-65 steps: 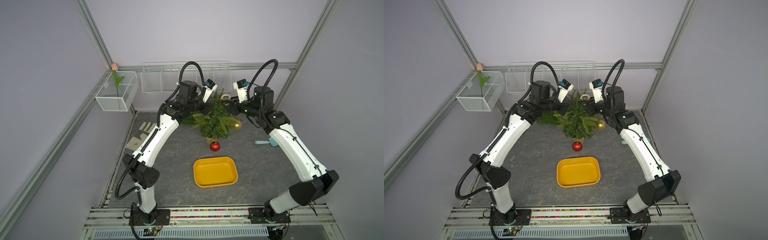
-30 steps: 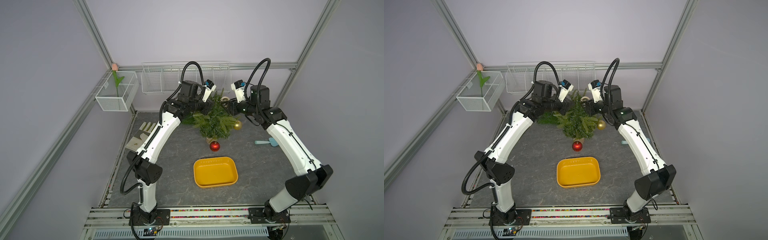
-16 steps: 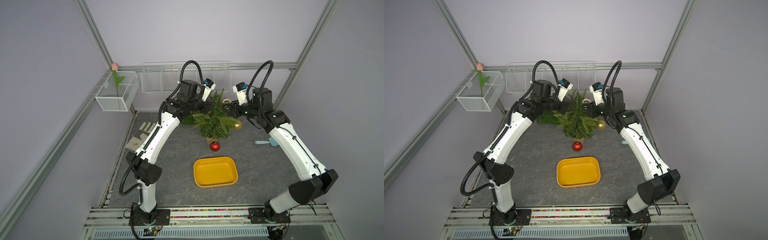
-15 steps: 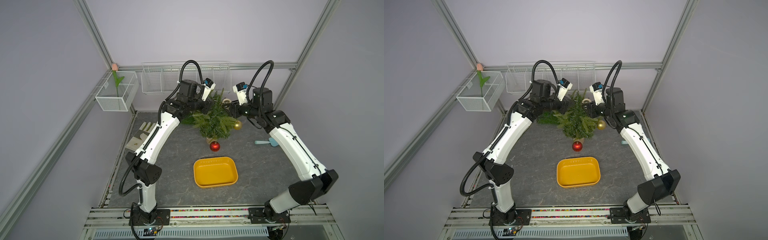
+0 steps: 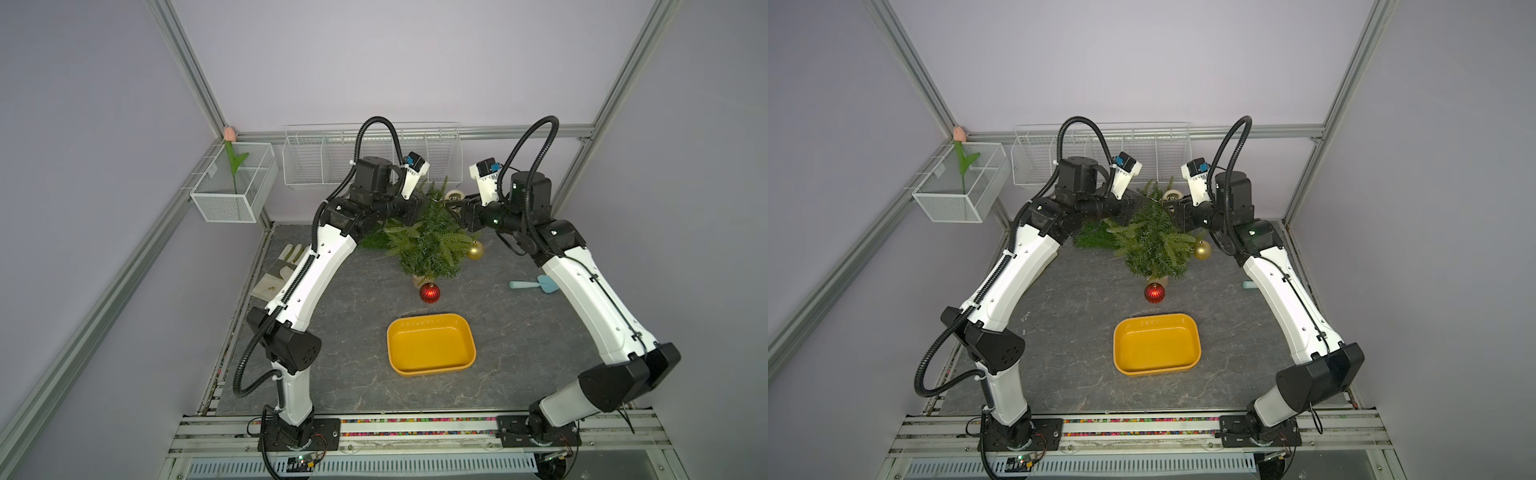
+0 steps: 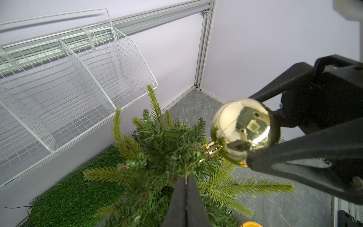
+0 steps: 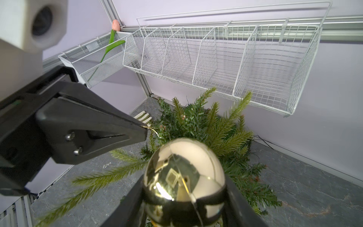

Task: Decorate the small christmas tree with ornaments
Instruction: Hang an ornament on the christmas tree.

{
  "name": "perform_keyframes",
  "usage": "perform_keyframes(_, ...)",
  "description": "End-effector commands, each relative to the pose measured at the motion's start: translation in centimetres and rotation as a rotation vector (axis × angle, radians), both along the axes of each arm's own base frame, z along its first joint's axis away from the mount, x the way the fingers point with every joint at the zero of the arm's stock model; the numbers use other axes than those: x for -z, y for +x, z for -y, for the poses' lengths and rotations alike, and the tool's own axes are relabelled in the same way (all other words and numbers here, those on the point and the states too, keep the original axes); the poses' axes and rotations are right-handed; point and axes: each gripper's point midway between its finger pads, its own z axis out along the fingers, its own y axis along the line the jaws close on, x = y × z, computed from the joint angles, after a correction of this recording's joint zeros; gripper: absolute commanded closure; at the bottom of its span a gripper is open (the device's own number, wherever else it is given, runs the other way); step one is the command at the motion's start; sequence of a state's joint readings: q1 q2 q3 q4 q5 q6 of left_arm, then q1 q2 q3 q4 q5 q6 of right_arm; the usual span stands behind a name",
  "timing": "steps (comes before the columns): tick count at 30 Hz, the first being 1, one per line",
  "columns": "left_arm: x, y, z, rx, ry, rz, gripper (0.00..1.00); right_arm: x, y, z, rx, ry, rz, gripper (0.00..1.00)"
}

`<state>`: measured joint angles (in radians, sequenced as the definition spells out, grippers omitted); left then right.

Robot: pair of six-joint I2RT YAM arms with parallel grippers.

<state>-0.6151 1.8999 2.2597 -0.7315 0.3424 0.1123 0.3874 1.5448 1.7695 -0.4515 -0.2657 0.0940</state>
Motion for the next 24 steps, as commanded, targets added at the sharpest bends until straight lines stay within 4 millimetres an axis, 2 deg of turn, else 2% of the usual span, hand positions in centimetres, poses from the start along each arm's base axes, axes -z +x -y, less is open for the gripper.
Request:
perform_keyframes(1, -2.5, -0.9, -0.5, 0.007, -0.042, 0.029, 1.0, -3.7, -1.0, 0.3, -0.013, 0.053, 0.083, 0.66)
perform_keyframes(7, -2.9, -1.5, -0.5, 0.03, -0.053, 0.031, 1.0, -4.3, -1.4, 0.3, -0.024, 0.061, 0.093, 0.67)
perform_keyframes(14, -2.7, -1.5, -0.8, 0.011, -0.051, 0.031, 1.0, -4.0, -1.3, 0.5, -0.01, 0.052, 0.088, 0.67)
perform_keyframes(21, -1.0, -0.6, -0.9, -0.02, -0.013, -0.003, 1.0, -0.4, -0.3, 0.6, 0.015, 0.007, 0.008, 0.67)
perform_keyframes(24, -1.0, -0.5, -0.6, -0.016, -0.024, -0.006, 1.0, -0.7, -0.2, 0.6, 0.019, 0.017, 0.02, 0.68)
